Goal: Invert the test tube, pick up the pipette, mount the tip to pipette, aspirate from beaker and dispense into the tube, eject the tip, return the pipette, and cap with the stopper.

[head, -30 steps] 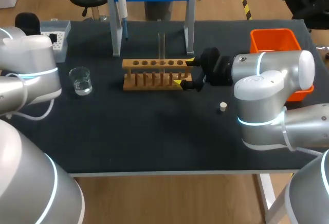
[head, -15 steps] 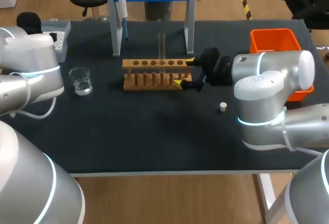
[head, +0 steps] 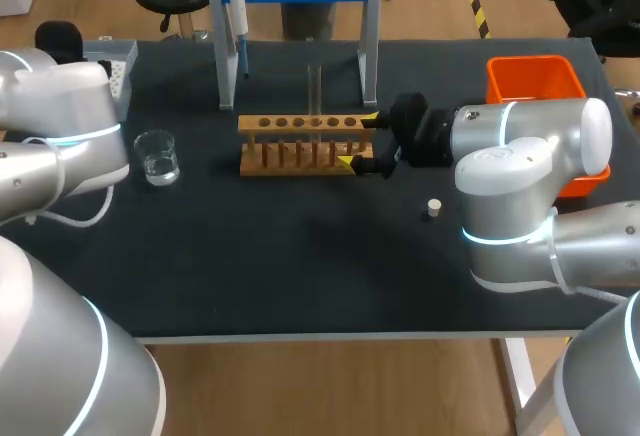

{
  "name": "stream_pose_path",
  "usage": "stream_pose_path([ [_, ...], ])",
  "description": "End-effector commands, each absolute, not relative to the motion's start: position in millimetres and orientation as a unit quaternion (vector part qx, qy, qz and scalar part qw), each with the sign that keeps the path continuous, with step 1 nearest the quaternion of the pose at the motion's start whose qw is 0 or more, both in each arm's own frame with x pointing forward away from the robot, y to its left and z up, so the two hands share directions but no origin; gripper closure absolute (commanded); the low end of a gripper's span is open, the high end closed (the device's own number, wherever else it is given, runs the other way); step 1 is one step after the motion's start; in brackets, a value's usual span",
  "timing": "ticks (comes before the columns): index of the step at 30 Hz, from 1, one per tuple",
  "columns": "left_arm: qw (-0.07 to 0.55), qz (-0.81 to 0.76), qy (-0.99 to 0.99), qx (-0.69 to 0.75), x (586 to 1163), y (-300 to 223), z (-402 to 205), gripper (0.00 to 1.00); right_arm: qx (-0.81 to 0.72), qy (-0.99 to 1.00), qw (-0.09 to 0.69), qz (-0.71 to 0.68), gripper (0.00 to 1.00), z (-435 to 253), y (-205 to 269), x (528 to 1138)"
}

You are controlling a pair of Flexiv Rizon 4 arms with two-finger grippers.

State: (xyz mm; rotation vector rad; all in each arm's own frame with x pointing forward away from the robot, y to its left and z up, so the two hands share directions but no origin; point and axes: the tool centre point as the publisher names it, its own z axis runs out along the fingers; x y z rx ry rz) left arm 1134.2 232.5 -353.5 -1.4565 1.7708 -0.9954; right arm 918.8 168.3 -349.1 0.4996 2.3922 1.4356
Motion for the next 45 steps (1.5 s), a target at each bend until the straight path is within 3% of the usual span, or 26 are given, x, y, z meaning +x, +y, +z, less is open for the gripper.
stream_pose_path([
  [1, 0.317, -0.376, 0.672, -0.554, 1138.6, 230.6, -356.7, 0.52, 0.174, 0.834, 0.153, 0.5, 0.0, -349.1, 168.1, 918.7],
  [25, 0.315, -0.373, 0.671, -0.558, 1142.7, 232.0, -359.5, 0.68, 0.174, 0.834, 0.153, 0.5, 0.0, -349.1, 168.1, 918.7],
  [45, 0.31, -0.374, 0.671, -0.56, 1144.5, 234.4, -363.9, 0.69, 0.174, 0.834, 0.153, 0.5, 0.0, -349.1, 168.1, 918.7],
])
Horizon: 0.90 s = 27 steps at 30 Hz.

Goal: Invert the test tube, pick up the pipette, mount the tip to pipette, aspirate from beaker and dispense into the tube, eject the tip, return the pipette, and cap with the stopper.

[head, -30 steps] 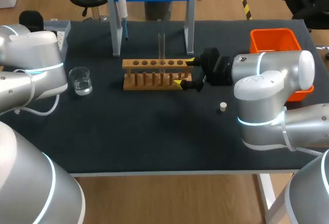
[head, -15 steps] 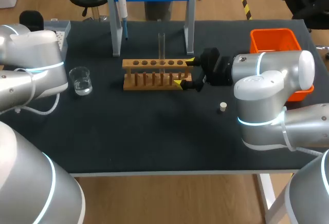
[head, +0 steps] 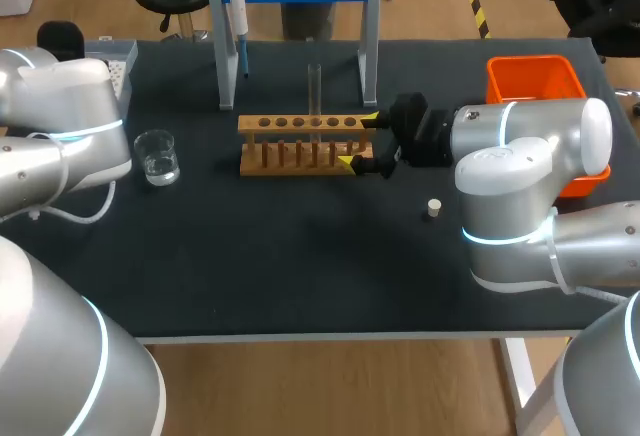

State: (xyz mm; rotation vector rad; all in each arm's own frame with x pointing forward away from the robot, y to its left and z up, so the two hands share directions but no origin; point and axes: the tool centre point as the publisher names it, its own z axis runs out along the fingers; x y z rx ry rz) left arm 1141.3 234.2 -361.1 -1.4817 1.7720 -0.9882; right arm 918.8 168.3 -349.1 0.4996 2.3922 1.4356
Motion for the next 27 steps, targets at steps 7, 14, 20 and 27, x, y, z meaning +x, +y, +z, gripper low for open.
stream_pose_path([
  [7, 0.308, -0.374, 0.672, -0.56, 1144.7, 234.1, -365.6, 0.69, 0.174, 0.834, 0.153, 0.5, 0.0, -349.1, 168.1, 918.7],
  [14, 0.306, -0.372, 0.675, -0.559, 1145.2, 233.2, -366.4, 0.69, 0.174, 0.834, 0.153, 0.5, 0.0, -349.1, 168.1, 918.7],
  [20, 0.303, -0.37, 0.677, -0.559, 1144.9, 232.2, -368.4, 0.7, 0.174, 0.834, 0.153, 0.5, 0.0, -349.1, 168.1, 918.7],
  [27, 0.302, -0.368, 0.678, -0.56, 1144.8, 232.2, -369.2, 0.73, 0.174, 0.834, 0.153, 0.5, 0.0, -349.1, 168.1, 918.7],
])
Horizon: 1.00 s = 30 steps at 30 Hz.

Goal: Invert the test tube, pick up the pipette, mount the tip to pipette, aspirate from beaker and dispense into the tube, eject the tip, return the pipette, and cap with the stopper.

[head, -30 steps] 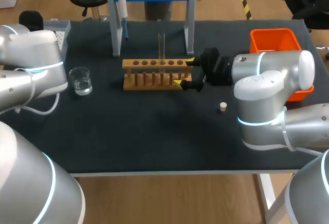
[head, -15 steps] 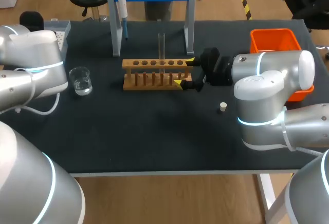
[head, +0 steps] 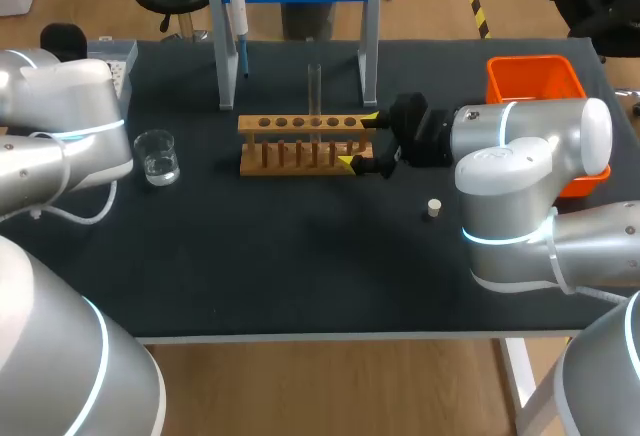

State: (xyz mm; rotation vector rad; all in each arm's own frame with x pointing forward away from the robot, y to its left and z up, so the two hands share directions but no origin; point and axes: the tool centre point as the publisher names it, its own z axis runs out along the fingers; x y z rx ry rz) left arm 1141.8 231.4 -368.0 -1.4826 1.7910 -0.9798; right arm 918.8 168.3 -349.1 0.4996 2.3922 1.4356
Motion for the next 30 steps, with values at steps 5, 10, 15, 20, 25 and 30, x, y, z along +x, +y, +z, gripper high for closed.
stream_pose_path([
  [5, 0.303, -0.368, 0.678, -0.56, 1144.7, 232.9, -369.1, 0.85, 0.174, 0.834, 0.153, 0.5, 0.0, -349.1, 168.1, 918.7],
  [10, 0.303, -0.367, 0.678, -0.561, 1144.5, 233.2, -369.2, 1.0, 0.174, 0.834, 0.153, 0.5, 0.0, -349.1, 168.1, 918.7],
  [15, 0.303, -0.367, 0.678, -0.561, 1144.5, 233.5, -369.2, 1.0, 0.174, 0.834, 0.153, 0.5, 0.0, -349.1, 168.1, 918.7],
  [20, 0.304, -0.368, 0.678, -0.56, 1144.6, 233.7, -367.5, 1.0, 0.174, 0.834, 0.153, 0.5, 0.0, -349.1, 168.1, 918.7],
  [25, 0.308, -0.367, 0.678, -0.558, 1144.3, 233.7, -363.9, 1.0, 0.174, 0.834, 0.153, 0.5, 0.0, -349.1, 168.1, 918.7],
  [30, 0.311, -0.365, 0.679, -0.556, 1143.7, 233.3, -359.2, 1.0, 0.174, 0.834, 0.153, 0.5, 0.0, -349.1, 168.1, 918.7],
])
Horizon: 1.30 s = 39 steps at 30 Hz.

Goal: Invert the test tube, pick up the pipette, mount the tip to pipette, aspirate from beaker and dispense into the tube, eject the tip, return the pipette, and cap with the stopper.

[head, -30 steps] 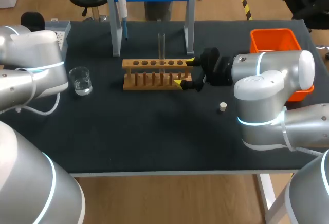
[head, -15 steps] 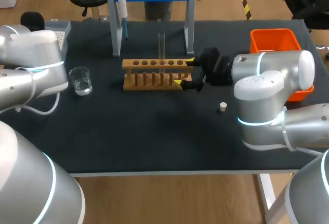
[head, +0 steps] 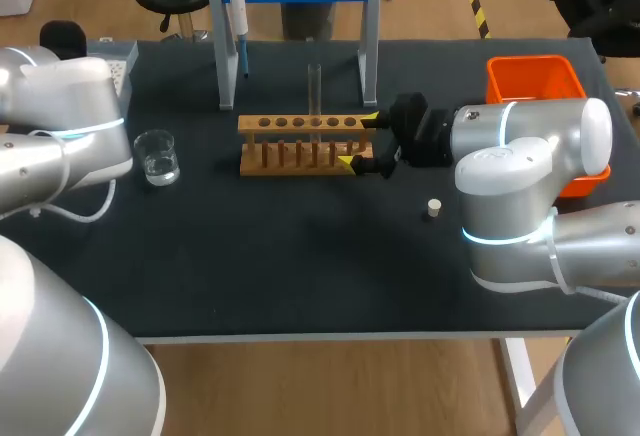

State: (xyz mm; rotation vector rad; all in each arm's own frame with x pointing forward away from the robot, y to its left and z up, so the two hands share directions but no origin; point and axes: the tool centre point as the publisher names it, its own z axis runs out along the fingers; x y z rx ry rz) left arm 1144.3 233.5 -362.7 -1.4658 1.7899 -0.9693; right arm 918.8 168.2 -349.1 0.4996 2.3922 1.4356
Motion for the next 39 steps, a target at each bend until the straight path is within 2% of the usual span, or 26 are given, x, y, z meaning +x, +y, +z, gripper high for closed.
stream_pose_path([
  [1, 0.312, -0.365, 0.679, -0.555, 1144, 233, -358, 1.0, 0.174, 0.834, 0.153, 0.5, 0.0, -349, 168, 919],
  [39, 0.374, -0.357, 0.668, -0.535, 1138, 227, -311, 1.0, 0.174, 0.834, 0.153, 0.5, 0.0, -349, 168, 919],
])
